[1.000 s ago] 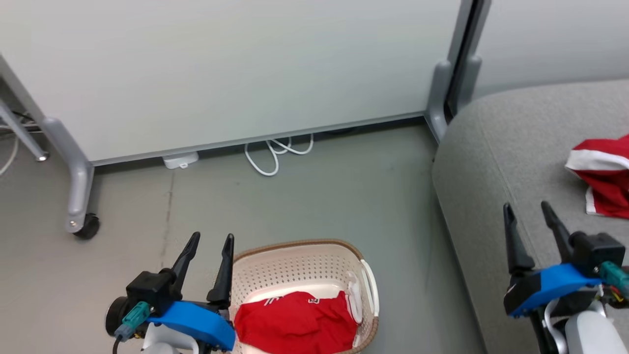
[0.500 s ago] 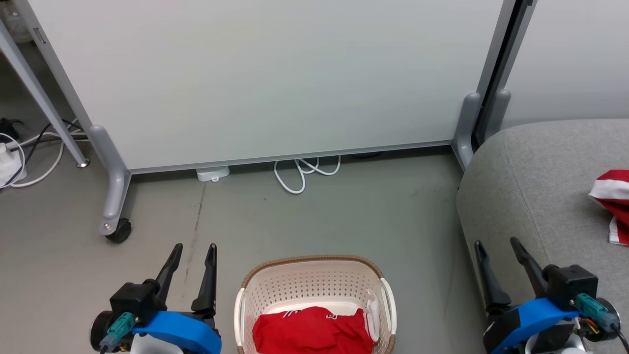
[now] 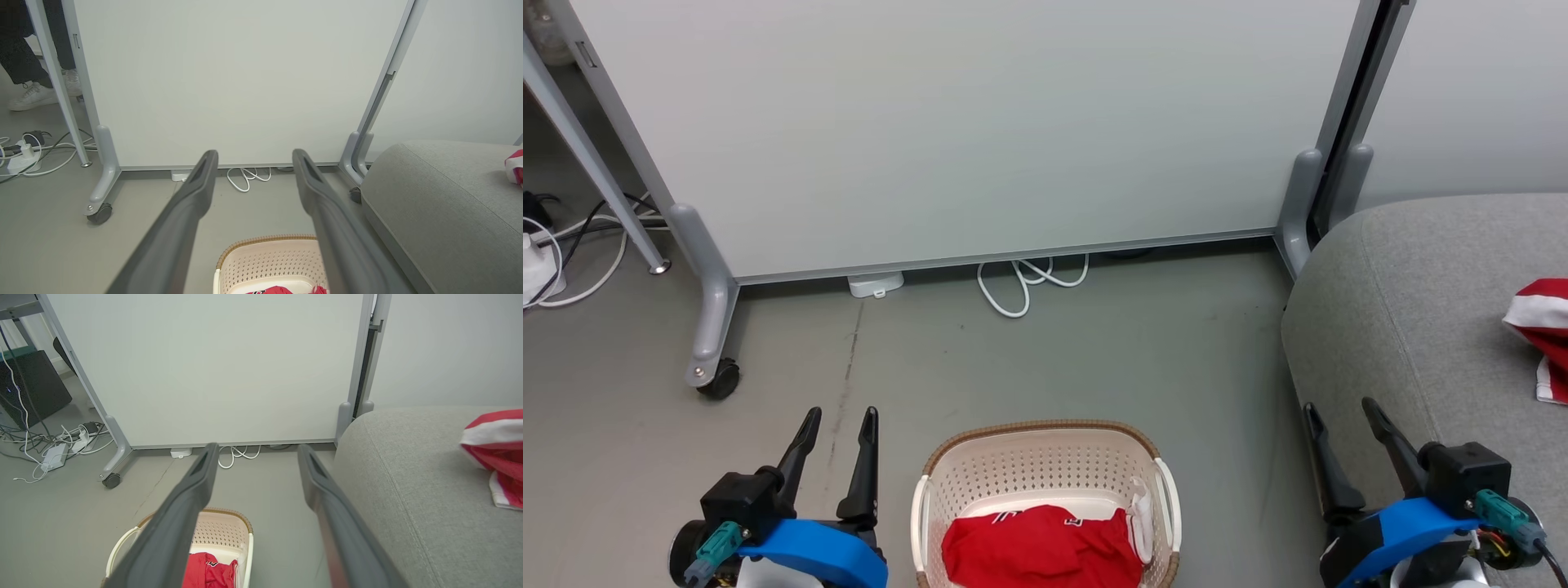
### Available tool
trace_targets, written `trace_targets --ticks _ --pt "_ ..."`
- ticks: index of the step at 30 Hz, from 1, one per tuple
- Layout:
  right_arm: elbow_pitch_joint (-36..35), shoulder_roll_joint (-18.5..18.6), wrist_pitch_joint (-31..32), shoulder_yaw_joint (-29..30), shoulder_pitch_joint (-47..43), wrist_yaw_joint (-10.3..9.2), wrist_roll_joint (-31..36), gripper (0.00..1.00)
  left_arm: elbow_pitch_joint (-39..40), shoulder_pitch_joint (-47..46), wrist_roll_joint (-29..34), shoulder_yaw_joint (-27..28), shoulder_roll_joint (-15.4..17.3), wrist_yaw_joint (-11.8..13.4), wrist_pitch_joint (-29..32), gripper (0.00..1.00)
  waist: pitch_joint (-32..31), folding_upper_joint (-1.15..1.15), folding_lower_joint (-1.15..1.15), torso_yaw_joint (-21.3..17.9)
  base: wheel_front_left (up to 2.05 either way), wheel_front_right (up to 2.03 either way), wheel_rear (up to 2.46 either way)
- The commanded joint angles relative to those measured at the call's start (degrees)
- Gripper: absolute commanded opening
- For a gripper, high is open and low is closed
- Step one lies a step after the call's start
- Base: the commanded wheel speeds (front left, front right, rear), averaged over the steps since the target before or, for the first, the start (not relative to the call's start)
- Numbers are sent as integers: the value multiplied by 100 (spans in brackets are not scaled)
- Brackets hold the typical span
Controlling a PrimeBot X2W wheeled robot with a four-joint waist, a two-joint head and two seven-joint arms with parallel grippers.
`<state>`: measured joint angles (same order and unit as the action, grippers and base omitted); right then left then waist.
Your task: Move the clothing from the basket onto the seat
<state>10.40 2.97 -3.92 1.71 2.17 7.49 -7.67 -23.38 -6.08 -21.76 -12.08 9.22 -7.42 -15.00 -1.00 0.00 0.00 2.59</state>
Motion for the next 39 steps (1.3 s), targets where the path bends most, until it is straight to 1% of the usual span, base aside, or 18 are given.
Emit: trace_targets --ticks 1,6,10,14,19,23,28,32,39 --pt "-1 -12 5 2 -21 1 27 100 13 -5 -2 5 10 -10 -27 100 9 0 0 -12 0 0 0" --pt "-26 -13 1 -8 -14 1 -29 100 18 -42 4 -52 2 -10 -27 100 119 0 0 -55 0 0 0" --pt "-104 -12 -27 -64 163 1 -46 100 10 -163 3 -136 35 -10 -26 100 442 0 0 -150 0 0 0" --pt "-218 -12 -54 -151 425 1 -44 100 -43 -393 14 -288 75 -10 -25 100 981 0 0 -294 0 0 0" --pt "-415 -10 -75 -303 895 1 28 100 -125 -886 12 -512 100 -11 -22 100 1881 0 0 -518 0 0 0" --pt "-576 -11 -132 -422 1304 1 14 100 -364 -1377 -2 -860 207 -11 -22 100 2579 0 0 -716 0 0 0" --pt "-714 -11 -229 -561 1792 1 -47 100 -934 -2043 -120 -1445 334 -11 -23 100 3340 0 0 -970 0 0 0" --pt "-784 -11 -330 -639 2078 1 -107 100 -1457 -2598 -289 -1951 424 -11 -20 100 3857 0 0 -1151 0 0 0" --pt "-877 -13 -527 -806 2357 1 -315 100 -2225 -3441 -550 -2574 640 -11 38 100 4685 0 0 -1570 0 0 0"
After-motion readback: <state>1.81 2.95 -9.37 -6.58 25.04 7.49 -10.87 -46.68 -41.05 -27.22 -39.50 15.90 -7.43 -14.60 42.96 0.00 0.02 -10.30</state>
